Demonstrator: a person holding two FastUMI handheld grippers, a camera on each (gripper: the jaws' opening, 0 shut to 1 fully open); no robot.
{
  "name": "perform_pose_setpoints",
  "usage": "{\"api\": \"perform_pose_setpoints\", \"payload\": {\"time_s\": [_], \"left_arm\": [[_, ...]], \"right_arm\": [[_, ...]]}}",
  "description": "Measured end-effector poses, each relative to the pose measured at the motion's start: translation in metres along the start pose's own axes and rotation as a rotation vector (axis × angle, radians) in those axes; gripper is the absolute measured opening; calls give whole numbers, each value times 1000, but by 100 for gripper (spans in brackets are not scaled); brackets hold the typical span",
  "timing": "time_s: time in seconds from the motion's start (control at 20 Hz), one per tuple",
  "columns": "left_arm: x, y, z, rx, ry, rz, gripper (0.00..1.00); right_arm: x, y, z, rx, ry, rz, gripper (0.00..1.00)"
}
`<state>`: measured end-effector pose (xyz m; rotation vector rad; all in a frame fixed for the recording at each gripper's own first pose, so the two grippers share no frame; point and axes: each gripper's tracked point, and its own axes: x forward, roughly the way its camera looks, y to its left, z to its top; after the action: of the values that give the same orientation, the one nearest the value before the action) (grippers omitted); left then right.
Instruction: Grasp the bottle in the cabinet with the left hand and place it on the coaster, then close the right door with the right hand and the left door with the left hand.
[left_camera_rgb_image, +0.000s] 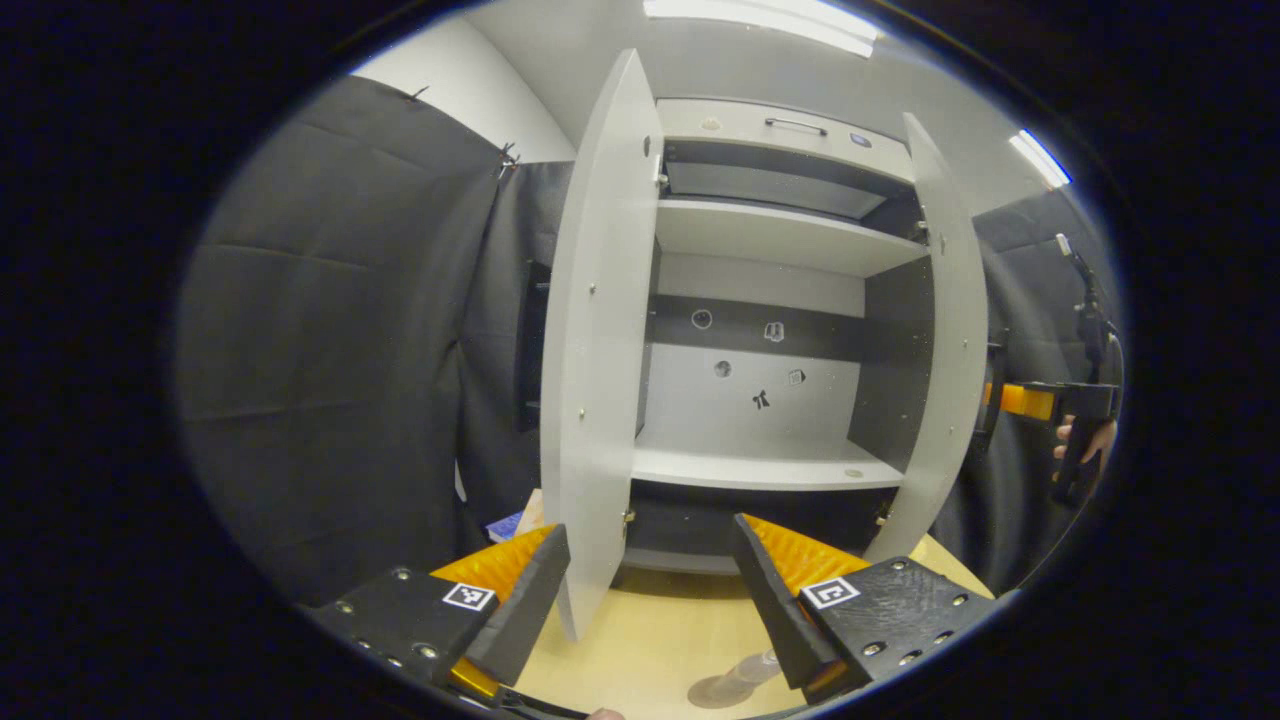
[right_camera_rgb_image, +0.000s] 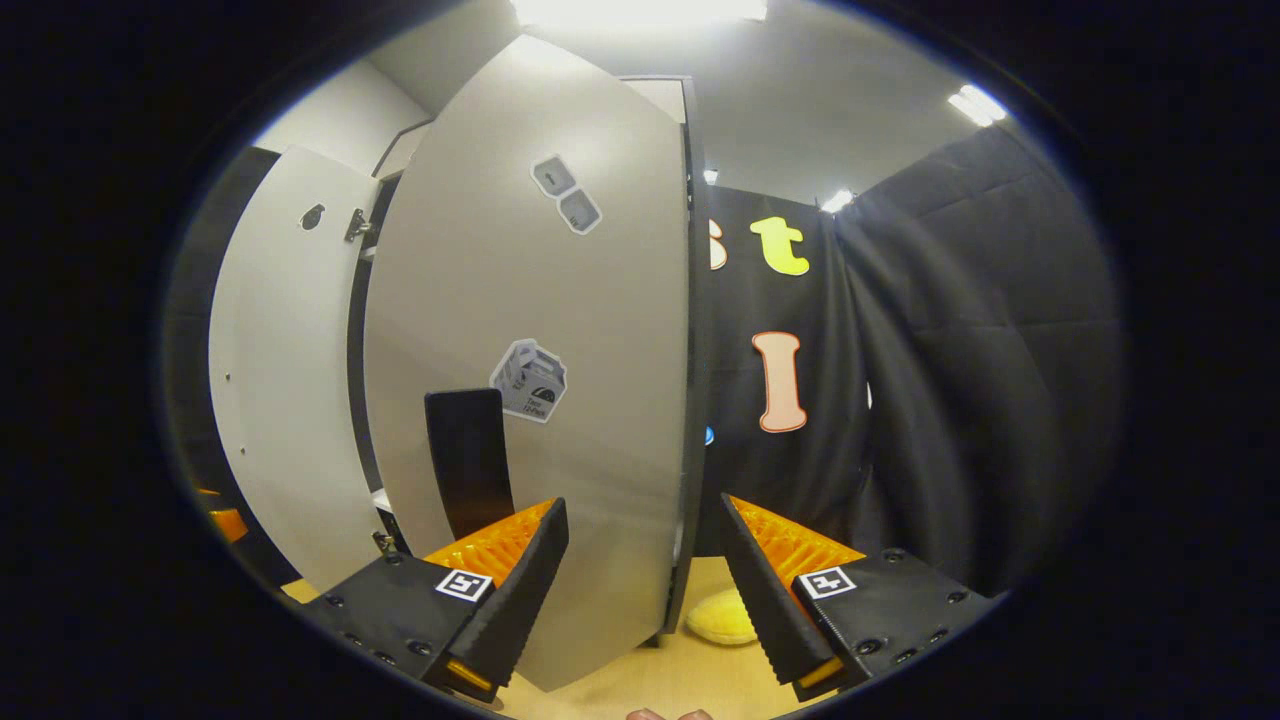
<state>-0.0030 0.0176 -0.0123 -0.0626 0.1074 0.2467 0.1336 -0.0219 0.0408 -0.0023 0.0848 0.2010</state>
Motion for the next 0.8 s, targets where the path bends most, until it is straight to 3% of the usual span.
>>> {"api": "perform_pose_setpoints", "payload": {"time_s": [0.1, 0.15, 0.35, 0.4, 0.5, 0.7, 0.8], "left_arm": [[0, 11, -1, -11, 2, 23, 100], [-3, 17, -1, -18, 1, 33, 100], [-6, 50, 2, -30, -3, 94, 100], [-6, 60, 2, -26, -3, 114, 100], [-6, 83, 6, -6, -7, 146, 100], [-1, 127, 26, 61, -24, 188, 95], [9, 144, 43, 115, -38, 177, 100]], "right_arm": [[4, 19, 0, 12, 4, 41, 92], [4, 26, 2, 5, 1, 56, 96], [1, 28, 2, -68, -16, 55, 96], [0, 27, -4, -72, -9, 51, 92], [-3, 19, -12, -70, 3, 25, 95], [-9, 1, -38, -62, 47, -36, 92], [-13, -7, -56, -66, 77, -61, 95]]}}
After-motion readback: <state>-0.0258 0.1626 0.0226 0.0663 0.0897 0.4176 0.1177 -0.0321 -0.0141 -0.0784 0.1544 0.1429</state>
